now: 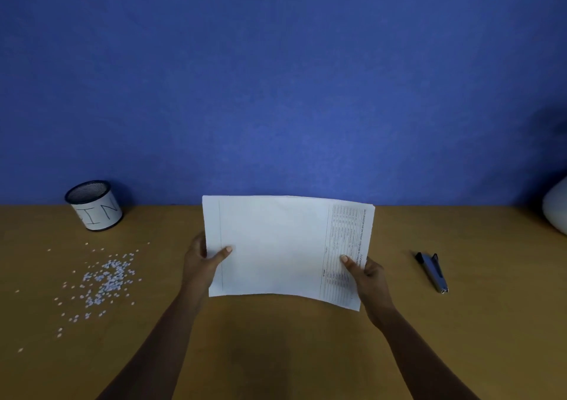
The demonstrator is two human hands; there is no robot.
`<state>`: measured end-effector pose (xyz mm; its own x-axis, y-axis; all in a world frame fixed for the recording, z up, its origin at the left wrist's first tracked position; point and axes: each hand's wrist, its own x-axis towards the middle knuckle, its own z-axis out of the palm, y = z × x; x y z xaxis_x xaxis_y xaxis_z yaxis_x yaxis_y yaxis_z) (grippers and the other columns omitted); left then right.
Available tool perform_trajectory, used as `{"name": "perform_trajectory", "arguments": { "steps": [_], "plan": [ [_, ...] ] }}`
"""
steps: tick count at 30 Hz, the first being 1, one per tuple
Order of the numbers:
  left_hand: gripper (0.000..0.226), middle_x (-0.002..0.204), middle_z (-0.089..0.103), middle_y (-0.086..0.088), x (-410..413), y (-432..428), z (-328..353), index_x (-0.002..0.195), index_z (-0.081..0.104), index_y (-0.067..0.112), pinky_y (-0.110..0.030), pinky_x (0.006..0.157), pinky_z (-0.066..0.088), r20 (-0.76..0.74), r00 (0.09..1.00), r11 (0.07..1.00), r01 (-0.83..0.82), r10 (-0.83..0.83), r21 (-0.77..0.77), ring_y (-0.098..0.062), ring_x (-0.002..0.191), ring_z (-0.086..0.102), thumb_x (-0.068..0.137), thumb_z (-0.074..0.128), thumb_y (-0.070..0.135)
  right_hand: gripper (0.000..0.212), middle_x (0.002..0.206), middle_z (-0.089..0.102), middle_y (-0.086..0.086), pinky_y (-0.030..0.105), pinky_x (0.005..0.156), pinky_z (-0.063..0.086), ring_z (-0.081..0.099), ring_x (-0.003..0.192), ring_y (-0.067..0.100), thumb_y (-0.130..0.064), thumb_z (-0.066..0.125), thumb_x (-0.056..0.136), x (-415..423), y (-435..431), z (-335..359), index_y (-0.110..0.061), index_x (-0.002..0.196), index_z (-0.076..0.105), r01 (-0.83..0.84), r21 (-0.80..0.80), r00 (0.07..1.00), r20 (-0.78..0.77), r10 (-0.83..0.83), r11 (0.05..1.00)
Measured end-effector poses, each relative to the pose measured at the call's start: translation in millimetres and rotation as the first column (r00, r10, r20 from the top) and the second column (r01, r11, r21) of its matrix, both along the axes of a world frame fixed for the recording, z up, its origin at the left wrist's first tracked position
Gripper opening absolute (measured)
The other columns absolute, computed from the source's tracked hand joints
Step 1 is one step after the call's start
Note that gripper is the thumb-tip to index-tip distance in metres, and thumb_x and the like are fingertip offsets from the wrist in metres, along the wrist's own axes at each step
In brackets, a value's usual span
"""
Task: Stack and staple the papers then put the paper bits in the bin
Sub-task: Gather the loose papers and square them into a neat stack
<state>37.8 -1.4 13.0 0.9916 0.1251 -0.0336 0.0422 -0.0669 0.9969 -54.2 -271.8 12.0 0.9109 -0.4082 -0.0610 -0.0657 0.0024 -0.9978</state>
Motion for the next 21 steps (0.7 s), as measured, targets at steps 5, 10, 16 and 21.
{"name": "perform_trajectory", "arguments": {
  "steps": [5, 10, 16, 21],
  "plan": [
    [0.06, 0.132, 0.048, -0.011, 9, -20, 12, 0.126, 0.048, 0.011, -0.043, 0.1, 0.045, 0.097, 0.948, 0.951, -0.308, 0.304, 0.033, -0.026, 0.119, 0.05, 0.073, 0.077, 0.013, 0.01, 0.094, 0.069, 0.007, 0.028, 0.066, 0.052, 0.066, 0.083, 0.021, -0.016, 0.058, 0.09, 4, 9, -2, -0.01, 0.095, 0.064, 0.105, 0.065, 0.993, -0.068, -0.1, 0.992],
    [0.038, 0.128, 0.054, -0.007, -19, -66, 17, 0.117, 0.058, 0.008, -0.031, 0.096, 0.041, 0.157, 0.987, 0.976, -0.048, 0.014, 0.214, -0.02, 0.115, 0.049, 0.081, 0.069, 0.011, 0.013, 0.08, 0.064, 0.006, 0.034, 0.064, 0.052, 0.061, 0.072, 0.022, -0.008, 0.058, 0.089, 1, 32, -6, -0.012, 0.077, 0.061, 0.229, 0.258, 0.968, -0.165, -0.191, 0.939],
    [0.037, 0.145, 0.041, 0.001, -21, -96, 33, 0.129, 0.052, 0.018, -0.026, 0.1, 0.04, 0.214, 0.867, 0.76, 0.246, -0.451, 0.602, -0.014, 0.112, 0.055, 0.092, 0.054, 0.015, 0.014, 0.087, 0.066, 0.016, 0.045, 0.074, 0.056, 0.065, 0.079, 0.033, -0.013, 0.06, 0.088, -8, 57, -20, 0.001, 0.091, 0.061, 0.207, 0.228, 0.947, -0.29, -0.136, 0.951],
    [0.039, 0.146, 0.039, 0.003, -7, -112, 54, 0.133, 0.049, 0.017, -0.031, 0.1, 0.042, 0.1, 0.765, 0.585, 0.393, -0.636, 0.709, -0.025, 0.101, 0.061, 0.094, 0.05, 0.017, 0.016, 0.081, 0.067, 0.011, 0.028, 0.055, 0.05, 0.064, 0.068, 0.024, -0.015, 0.06, 0.089, -18, 72, -25, 0.001, 0.091, 0.062, 0.148, 0.189, 0.945, -0.316, -0.083, 0.971]
  ]
}}
